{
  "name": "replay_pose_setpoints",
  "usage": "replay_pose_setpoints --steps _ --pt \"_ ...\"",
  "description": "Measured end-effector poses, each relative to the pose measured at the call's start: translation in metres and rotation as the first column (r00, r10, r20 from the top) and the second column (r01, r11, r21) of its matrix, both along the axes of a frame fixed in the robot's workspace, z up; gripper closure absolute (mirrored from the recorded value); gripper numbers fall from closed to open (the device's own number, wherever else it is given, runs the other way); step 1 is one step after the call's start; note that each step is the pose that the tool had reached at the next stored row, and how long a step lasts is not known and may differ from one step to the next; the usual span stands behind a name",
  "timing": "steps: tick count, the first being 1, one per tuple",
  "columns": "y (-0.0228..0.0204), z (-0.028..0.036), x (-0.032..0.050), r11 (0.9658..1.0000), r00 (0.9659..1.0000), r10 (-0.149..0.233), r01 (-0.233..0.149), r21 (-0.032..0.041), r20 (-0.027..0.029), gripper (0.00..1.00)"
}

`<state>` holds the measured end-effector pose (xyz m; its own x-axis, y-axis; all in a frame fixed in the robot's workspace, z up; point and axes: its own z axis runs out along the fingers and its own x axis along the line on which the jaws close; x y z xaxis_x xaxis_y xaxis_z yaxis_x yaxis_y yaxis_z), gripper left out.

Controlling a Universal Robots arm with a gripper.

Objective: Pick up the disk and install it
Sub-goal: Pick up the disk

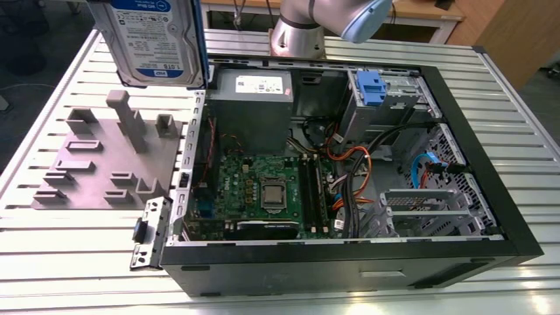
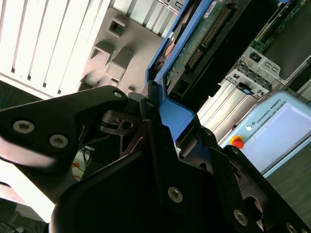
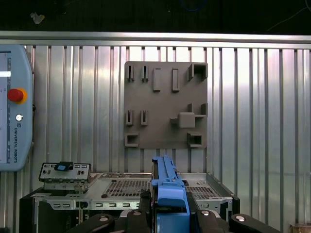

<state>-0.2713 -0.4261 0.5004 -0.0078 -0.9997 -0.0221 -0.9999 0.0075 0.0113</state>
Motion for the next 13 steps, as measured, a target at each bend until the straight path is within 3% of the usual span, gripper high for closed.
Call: replay_pose_setpoints --steps 3,7,13 --pt "-0.0018 0.0000 0.0006 1.0000 1.0000 0.000 0.000 -0.0001 -0.0001 0.64" --pt "-0.0083 0.0000 0.0011 1.0000 1.0000 -0.001 0.001 0.0000 0.0000 0.64" --pt "-0.0086 -0.0001 0.0033 1.0000 1.0000 -0.001 0.001 0.0000 0.0000 0.64"
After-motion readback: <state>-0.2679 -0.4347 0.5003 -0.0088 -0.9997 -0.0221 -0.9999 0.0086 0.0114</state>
